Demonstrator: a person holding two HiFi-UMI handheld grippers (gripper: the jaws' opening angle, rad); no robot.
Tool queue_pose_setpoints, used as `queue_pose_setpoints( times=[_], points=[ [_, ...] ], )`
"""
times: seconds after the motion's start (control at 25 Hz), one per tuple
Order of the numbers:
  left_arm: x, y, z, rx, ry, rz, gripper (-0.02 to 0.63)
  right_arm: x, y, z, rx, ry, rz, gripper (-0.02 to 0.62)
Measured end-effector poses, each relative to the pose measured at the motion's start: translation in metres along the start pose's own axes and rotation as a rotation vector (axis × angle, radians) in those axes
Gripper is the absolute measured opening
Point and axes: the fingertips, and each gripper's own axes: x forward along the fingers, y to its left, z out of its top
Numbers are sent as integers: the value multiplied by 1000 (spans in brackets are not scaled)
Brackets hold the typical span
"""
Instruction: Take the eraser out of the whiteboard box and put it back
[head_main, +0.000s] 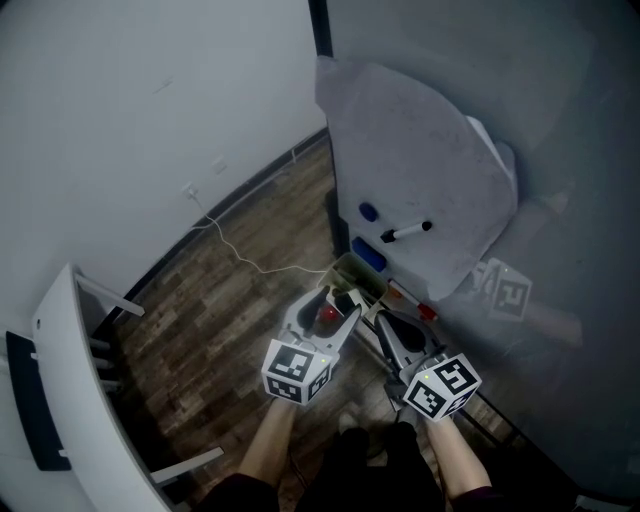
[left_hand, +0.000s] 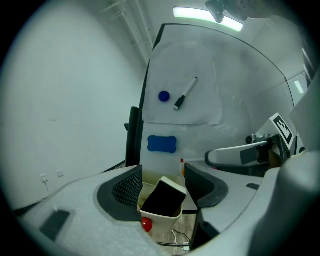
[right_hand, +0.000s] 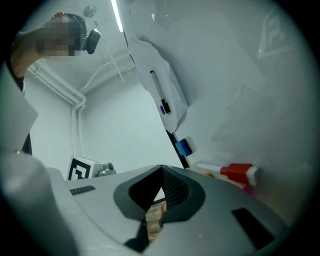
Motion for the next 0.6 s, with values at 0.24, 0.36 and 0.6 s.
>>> queue_pose_setpoints(
  times=[0.24,0.36,0.6],
  points=[
    [-12,-11,15,-39,-8,3,241,-13,9,13,-7,-2,19,3],
    [-20,-21,28,-42,-22,6,241,-18,16,21,-19,-2,39,3],
    [-41,-45,68,-34,-93,24,200,-31,32,50,-48,-40,94,3]
  ],
)
